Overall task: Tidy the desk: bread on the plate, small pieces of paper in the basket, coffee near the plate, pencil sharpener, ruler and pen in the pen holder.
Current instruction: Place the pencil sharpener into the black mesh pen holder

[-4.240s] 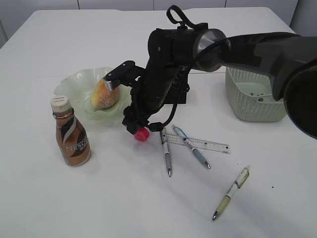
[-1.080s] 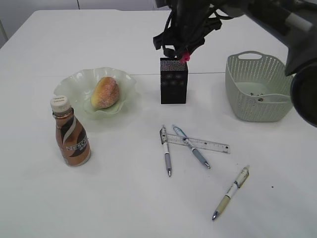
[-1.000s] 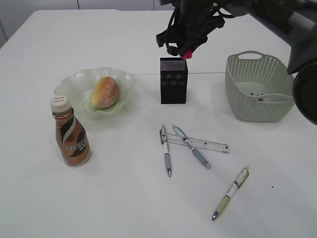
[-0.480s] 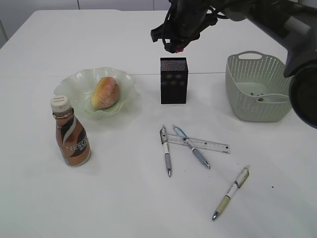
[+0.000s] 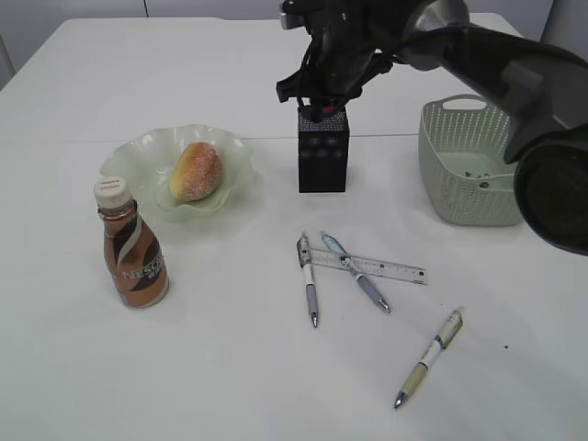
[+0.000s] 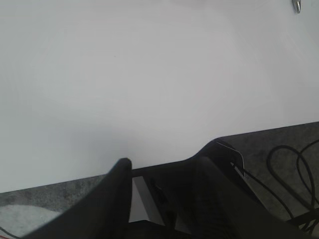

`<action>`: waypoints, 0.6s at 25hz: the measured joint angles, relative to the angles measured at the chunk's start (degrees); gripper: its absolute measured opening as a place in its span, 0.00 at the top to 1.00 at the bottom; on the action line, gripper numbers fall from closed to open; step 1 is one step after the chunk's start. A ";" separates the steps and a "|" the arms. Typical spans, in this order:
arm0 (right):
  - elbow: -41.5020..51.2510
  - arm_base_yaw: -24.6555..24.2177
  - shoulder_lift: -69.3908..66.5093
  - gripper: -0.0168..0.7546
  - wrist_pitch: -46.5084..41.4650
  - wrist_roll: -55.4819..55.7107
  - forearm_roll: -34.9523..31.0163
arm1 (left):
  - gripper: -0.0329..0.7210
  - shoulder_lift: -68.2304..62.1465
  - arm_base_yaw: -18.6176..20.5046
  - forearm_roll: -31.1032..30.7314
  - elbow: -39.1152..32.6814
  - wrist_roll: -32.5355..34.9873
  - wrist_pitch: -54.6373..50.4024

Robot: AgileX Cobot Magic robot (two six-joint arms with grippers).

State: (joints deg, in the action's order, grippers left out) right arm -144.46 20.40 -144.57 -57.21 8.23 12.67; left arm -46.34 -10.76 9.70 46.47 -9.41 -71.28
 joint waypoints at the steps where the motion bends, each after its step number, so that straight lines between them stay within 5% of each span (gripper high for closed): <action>1: 0.00 -0.12 -0.44 0.73 0.26 0.00 -0.17 | 0.55 0.00 0.00 0.00 0.00 0.00 0.00; 15: 0.00 -0.94 -1.91 0.73 2.09 0.10 -2.00 | 0.55 0.00 0.00 0.00 0.00 0.00 0.00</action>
State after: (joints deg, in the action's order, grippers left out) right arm -144.46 19.46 -146.48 -55.12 8.33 10.67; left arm -46.34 -10.76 9.70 46.47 -9.41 -71.28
